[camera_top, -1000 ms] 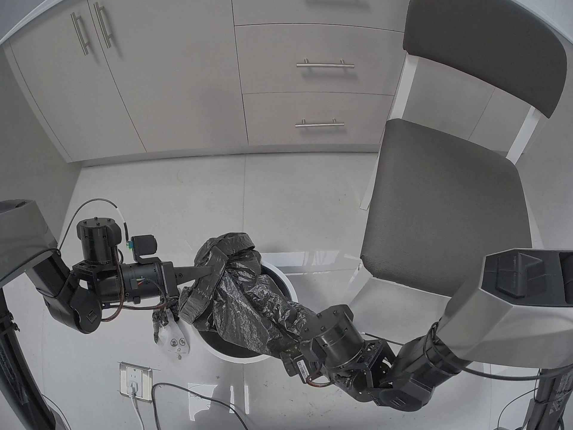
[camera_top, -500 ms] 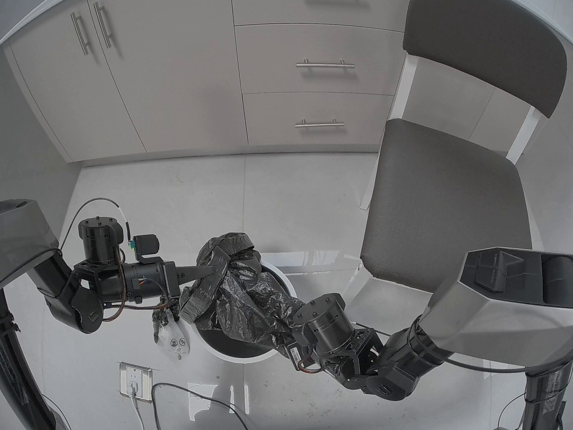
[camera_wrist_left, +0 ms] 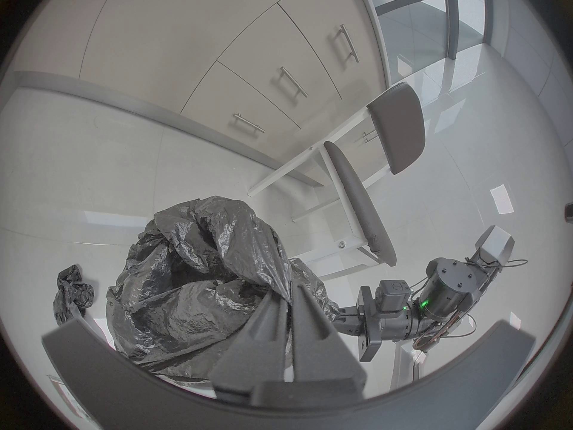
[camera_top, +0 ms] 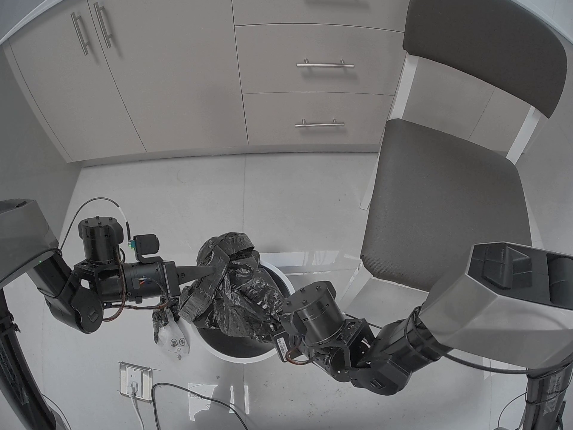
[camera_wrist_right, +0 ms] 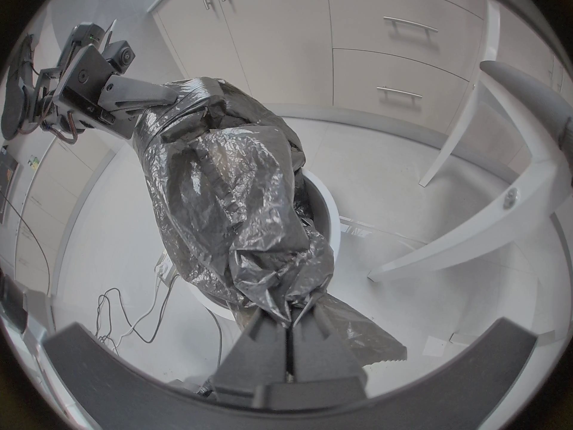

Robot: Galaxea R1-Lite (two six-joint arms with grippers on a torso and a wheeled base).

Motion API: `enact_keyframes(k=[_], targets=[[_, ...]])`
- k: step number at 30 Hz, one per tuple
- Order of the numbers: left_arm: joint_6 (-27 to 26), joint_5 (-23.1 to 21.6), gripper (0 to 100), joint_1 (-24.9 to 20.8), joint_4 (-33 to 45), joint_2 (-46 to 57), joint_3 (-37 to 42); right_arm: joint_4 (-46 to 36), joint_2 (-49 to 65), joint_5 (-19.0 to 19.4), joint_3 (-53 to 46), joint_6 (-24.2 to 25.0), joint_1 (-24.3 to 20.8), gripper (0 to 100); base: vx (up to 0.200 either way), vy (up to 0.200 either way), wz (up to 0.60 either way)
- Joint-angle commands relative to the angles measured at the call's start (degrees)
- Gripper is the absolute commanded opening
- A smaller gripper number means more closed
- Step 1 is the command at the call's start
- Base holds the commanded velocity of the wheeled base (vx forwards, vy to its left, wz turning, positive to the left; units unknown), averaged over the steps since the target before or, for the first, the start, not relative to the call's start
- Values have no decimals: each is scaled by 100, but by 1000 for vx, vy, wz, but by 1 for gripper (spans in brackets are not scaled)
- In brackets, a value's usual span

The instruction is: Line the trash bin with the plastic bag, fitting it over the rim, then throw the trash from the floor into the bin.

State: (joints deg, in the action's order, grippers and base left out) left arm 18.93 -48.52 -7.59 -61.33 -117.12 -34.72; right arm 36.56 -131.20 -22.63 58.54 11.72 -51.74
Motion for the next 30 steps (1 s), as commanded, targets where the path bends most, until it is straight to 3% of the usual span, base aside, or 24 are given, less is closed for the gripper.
enact_keyframes(k=[1,9,16,21,30], targets=[[5,0,0,4,-2,4,0,-342,-161,153,465,24,-56,0,0,0,0],[14,9,0,4,-2,40,18,-1274,-811,575,1854,164,-56,0,0,0,0],[23,9,0,4,-2,22,0,-2109,-1409,619,2997,305,-47,0,0,0,0],[5,0,0,4,-2,-13,-17,-3067,-1655,971,3726,560,6,0,0,0,0],[14,0,0,4,-2,4,-44,-3269,-2103,1041,4289,560,129,0,0,0,0]])
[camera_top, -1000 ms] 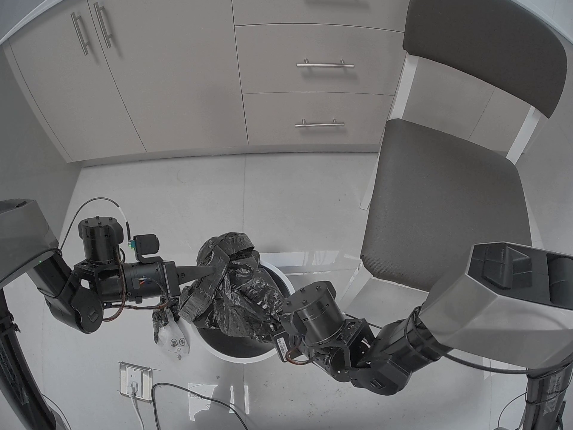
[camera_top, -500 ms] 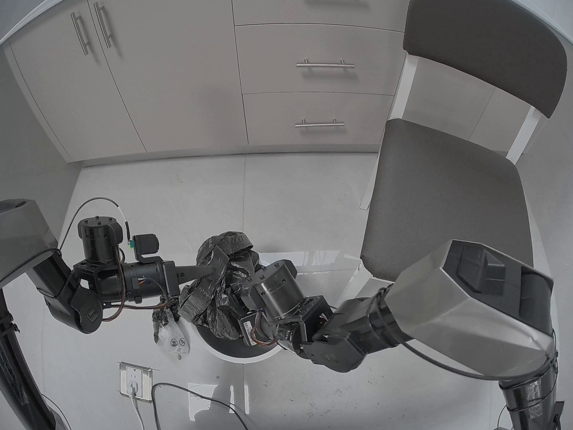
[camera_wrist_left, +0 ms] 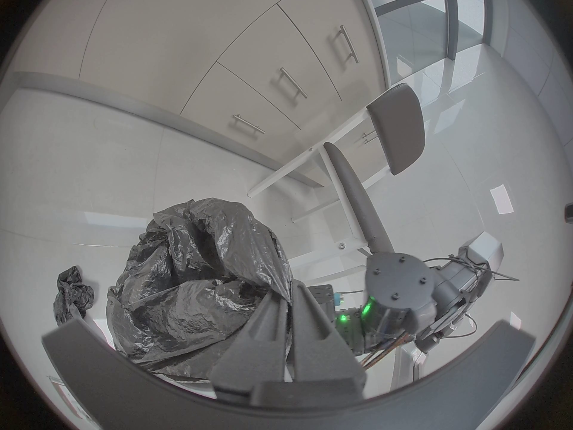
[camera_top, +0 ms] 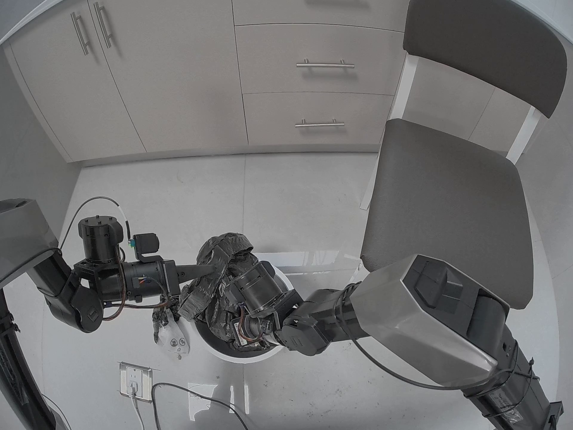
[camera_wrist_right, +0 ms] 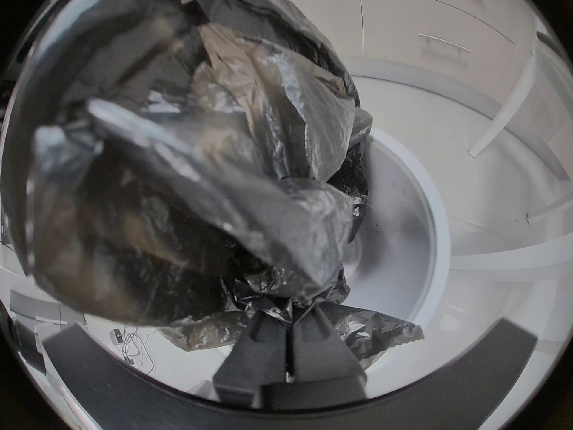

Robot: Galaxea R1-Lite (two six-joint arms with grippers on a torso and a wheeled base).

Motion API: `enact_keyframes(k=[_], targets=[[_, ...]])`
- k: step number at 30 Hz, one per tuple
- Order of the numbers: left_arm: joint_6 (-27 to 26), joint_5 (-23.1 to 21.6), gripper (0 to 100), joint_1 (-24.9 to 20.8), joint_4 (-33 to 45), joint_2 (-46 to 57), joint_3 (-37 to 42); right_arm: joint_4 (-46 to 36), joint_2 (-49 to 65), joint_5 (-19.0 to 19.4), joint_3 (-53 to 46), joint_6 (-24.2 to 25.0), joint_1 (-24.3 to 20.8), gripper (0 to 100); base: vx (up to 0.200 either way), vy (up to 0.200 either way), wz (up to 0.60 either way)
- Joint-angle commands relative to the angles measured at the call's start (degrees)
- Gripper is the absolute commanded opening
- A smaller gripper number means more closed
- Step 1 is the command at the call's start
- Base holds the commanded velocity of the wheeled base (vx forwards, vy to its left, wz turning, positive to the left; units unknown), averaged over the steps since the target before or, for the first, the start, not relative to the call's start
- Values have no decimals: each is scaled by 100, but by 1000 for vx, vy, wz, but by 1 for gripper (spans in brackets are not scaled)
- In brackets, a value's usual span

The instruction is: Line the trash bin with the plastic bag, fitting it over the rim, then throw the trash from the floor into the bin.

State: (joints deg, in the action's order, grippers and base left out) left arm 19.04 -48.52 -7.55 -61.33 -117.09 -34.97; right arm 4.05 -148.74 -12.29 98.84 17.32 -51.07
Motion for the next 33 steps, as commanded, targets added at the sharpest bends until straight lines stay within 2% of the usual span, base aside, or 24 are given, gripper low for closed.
enact_keyframes(k=[1,16,17,24,28,33], targets=[[3,0,0,-1,-2,2,-18,-18,-393,7,294,-1,88,0,0,0,0],[3,0,0,-1,-2,2,-1,-9,-577,7,399,8,167,0,0,0,0],[3,0,0,-1,-2,-7,8,-9,-560,-2,408,8,167,100,0,0,0],[21,0,0,-19,-2,2,8,8,-446,7,381,87,167,100,0,0,0],[381,0,0,-28,-2,28,-18,-18,-164,-37,267,245,132,100,0,0,0],[443,0,0,-19,-2,11,-27,-62,310,-230,-225,289,9,100,0,0,0]])
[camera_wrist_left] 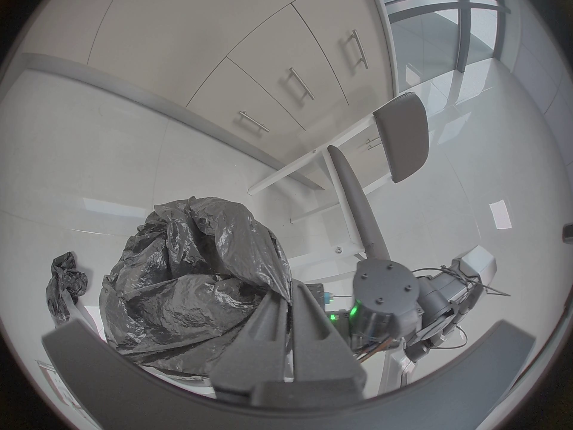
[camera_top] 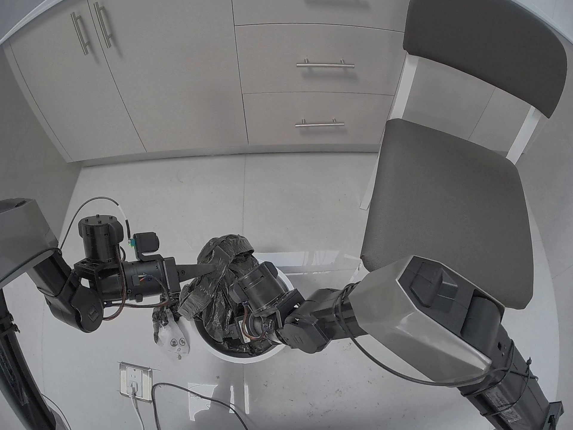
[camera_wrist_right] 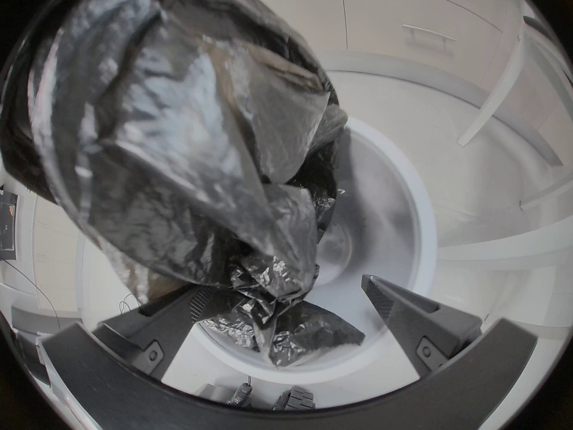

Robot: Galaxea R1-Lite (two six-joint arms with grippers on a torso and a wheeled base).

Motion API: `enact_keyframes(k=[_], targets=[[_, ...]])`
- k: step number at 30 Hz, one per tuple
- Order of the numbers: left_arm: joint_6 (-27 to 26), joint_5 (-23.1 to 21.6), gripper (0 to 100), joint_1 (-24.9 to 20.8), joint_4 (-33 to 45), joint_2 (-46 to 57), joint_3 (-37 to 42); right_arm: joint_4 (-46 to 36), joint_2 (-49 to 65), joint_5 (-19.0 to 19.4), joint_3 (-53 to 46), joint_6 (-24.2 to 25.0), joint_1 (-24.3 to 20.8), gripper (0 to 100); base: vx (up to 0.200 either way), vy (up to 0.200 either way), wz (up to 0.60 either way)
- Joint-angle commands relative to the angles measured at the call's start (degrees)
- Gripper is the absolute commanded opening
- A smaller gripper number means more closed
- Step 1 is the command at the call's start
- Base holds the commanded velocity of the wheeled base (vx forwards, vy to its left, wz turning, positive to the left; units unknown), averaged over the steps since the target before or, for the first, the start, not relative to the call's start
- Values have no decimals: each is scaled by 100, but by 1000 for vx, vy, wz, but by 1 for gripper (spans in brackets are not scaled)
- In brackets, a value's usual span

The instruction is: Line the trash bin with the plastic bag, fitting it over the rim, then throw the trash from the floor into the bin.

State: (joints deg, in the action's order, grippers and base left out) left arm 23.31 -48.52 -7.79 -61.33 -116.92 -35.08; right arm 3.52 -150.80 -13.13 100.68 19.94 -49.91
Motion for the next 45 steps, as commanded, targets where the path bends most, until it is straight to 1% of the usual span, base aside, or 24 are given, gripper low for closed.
enact_keyframes(k=[1,4,8,11,14,17,19,22,24,26,27,28,31,33,38,42,45], targets=[[16,0,0,6,-2,-6,-25,8,604,-199,-506,27,-124,100,0,0,0],[25,0,0,6,-2,-6,-16,17,903,-357,-778,62,-133,100,0,0,0],[25,0,0,-38,-2,-33,-16,17,1316,-419,-1139,238,-133,100,0,0,0],[-19,71,0,-109,-2,-59,2,26,1668,-524,-1411,273,-133,100,0,0,0],[-11,150,0,-188,-2,-103,2,34,1940,-550,-1464,282,-133,100,0,0,0],[-19,246,0,-311,-2,-94,46,34,2054,-550,-1411,282,-133,100,0,0,0],[-63,545,0,-566,-2,-112,142,34,2107,-568,-1200,326,-116,100,0,0,0],[-178,686,0,-724,7,-129,213,34,2107,-577,-1024,431,-116,100,0,0,0],[-388,703,0,-794,7,-191,309,34,2107,-621,-910,484,-98,100,0,0,0],[-775,800,0,-865,7,-296,423,34,2081,-805,-769,502,-72,100,0,0,0],[-775,800,0,-865,7,-296,423,34,2081,-805,-769,502,-72,100,0,0,0],[-1083,1064,0,-970,7,-393,520,34,2054,-876,-655,502,-54,100,0,0,0],[-1241,1398,0,-1146,-2,-498,582,17,2010,-867,-558,484,-28,100,0,0,0],[-1232,1415,0,-1163,-2,-498,590,17,2002,-867,-558,484,-28,100,0,0,0],[-1241,1442,0,-1533,-2,-490,670,-45,1624,-832,-330,440,-10,100,0,0,0],[-1232,1442,0,-1726,-2,-454,687,-80,1430,-823,-233,414,-1,100,0,0,0],[-1223,1442,0,-1831,-2,-454,696,-256,1316,-823,-145,405,25,100,0,0,0]])
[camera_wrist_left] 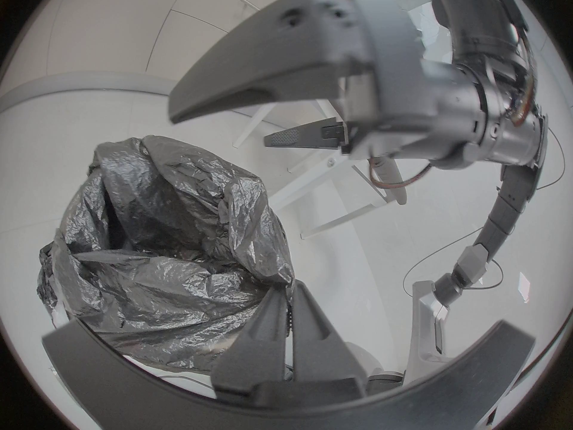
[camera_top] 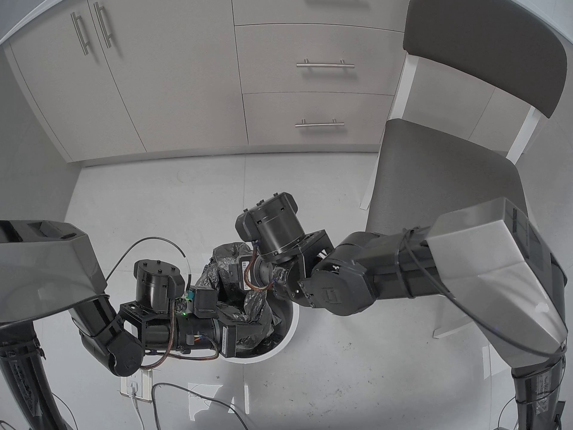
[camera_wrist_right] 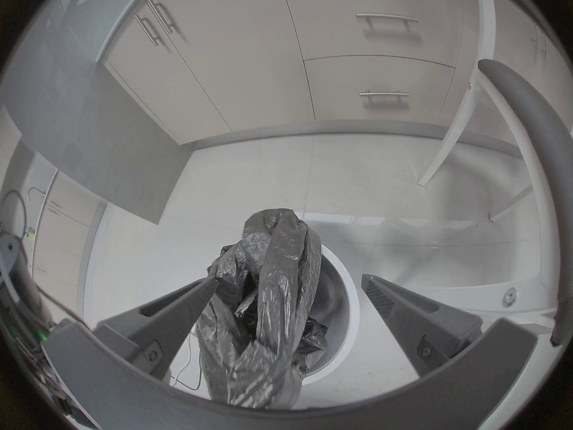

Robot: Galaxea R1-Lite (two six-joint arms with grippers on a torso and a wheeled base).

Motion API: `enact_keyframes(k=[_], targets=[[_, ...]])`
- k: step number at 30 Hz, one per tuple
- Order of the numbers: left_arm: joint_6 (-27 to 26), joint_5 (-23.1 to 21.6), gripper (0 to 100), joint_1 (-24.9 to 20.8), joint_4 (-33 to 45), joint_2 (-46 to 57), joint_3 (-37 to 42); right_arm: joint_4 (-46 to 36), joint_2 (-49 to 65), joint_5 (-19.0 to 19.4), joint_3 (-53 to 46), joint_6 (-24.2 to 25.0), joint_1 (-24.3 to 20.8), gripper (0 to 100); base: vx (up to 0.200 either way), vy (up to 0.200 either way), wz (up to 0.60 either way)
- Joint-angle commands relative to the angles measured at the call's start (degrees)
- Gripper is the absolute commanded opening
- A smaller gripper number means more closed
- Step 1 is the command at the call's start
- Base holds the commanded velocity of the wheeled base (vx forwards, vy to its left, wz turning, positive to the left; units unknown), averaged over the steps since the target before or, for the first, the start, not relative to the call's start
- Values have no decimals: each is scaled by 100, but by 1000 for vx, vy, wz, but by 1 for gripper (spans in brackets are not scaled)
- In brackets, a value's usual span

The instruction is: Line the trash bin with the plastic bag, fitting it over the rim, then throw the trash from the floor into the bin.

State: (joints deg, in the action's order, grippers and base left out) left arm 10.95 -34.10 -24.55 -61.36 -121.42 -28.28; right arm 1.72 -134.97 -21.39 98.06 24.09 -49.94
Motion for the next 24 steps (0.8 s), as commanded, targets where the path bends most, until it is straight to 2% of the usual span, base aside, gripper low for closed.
enact_keyframes(k=[1,11,24], targets=[[13,0,0,-173,1,-5,16,-102,-293,4,134,-1,37,100,0,0,0],[13,0,0,-384,1,4,183,-172,-451,-49,108,-36,345,100,0,0,0],[21,0,0,-524,1,-40,174,-269,-512,-40,82,43,389,100,0,0,0]])
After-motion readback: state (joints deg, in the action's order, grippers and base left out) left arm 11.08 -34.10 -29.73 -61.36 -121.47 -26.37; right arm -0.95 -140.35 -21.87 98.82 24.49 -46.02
